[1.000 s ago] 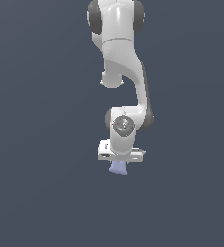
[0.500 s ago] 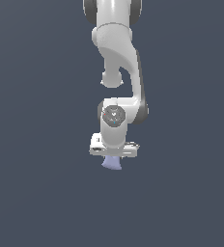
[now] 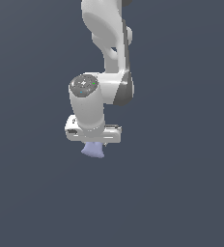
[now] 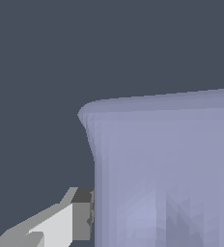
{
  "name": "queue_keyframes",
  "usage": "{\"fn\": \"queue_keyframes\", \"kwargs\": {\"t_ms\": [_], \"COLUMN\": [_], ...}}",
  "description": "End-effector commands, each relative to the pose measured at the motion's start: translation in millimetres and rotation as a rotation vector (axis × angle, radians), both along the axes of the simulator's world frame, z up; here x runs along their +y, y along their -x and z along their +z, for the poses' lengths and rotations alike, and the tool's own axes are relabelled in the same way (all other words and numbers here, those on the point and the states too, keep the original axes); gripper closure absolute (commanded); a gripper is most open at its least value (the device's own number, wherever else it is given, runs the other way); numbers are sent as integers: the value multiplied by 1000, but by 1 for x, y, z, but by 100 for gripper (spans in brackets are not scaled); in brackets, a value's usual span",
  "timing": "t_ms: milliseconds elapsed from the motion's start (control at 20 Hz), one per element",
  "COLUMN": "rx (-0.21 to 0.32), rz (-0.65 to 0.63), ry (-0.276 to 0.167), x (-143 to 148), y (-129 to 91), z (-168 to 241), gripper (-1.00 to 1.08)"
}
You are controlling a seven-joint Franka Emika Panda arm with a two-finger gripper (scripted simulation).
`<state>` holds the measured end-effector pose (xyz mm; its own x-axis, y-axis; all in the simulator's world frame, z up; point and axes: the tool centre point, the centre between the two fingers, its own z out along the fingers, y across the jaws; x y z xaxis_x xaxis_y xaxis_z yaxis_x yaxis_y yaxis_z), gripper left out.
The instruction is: Pick up the object and move it to a goal position.
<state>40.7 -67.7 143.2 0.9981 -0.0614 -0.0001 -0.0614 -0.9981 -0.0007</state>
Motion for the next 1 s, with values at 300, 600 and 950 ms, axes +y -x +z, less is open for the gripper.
{"fn": "queue_keyframes", "kwargs": {"t_ms": [300, 600, 950], "rx": [0, 0, 0], "rz": [0, 1, 1], "ry": [-1, 0, 0], "x": [-67, -109, -135], "y": [17, 25, 28], "z": [82, 133, 164], "gripper": [108, 108, 108]}}
